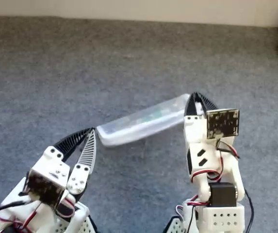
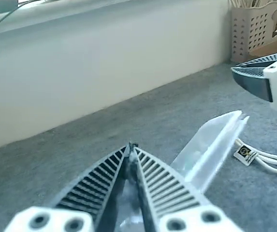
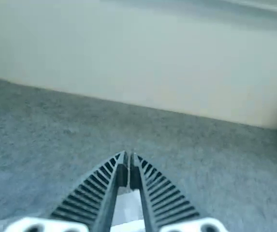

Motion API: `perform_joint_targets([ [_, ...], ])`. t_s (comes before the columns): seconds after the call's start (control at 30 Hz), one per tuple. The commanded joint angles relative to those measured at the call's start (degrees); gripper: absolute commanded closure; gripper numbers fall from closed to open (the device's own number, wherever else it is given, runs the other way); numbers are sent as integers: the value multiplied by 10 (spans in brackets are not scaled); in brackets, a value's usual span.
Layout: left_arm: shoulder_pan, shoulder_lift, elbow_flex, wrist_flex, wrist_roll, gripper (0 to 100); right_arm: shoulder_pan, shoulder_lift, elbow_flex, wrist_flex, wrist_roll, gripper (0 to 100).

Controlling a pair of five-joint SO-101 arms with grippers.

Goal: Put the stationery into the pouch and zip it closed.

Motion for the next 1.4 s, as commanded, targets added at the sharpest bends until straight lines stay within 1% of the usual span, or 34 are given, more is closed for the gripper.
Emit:
perform_joint_targets([
  [0.0,-51,0,17,-4,2,992,15,-3,-54,85,-2,990],
  [0.07,-61,0,25,-4,2,992,26,-3,-56,118,4,989],
  [0.2,-63,0,44,-7,2,988,48,-3,-48,160,59,989],
  [0.3,-64,0,68,-27,5,932,60,-2,-12,186,83,989],
  [0.4,-64,0,91,-41,5,887,63,-2,24,187,105,989],
  [0.53,-64,0,111,-56,5,902,72,0,44,188,110,989],
  [0.6,-64,0,116,-61,5,902,77,29,39,200,109,989],
  [0.67,-64,0,116,-60,6,901,78,87,-6,217,107,989],
  [0.8,-64,0,116,-58,6,902,94,248,-112,254,106,989],
  [1.07,-64,0,116,-56,6,902,160,546,-291,252,110,990],
  [1.2,-65,0,116,-56,6,902,175,681,-371,252,110,990],
  [1.27,-80,0,116,-58,9,902,176,738,-400,252,110,990],
  [1.37,-137,0,113,-61,56,899,174,807,-427,252,110,991],
])
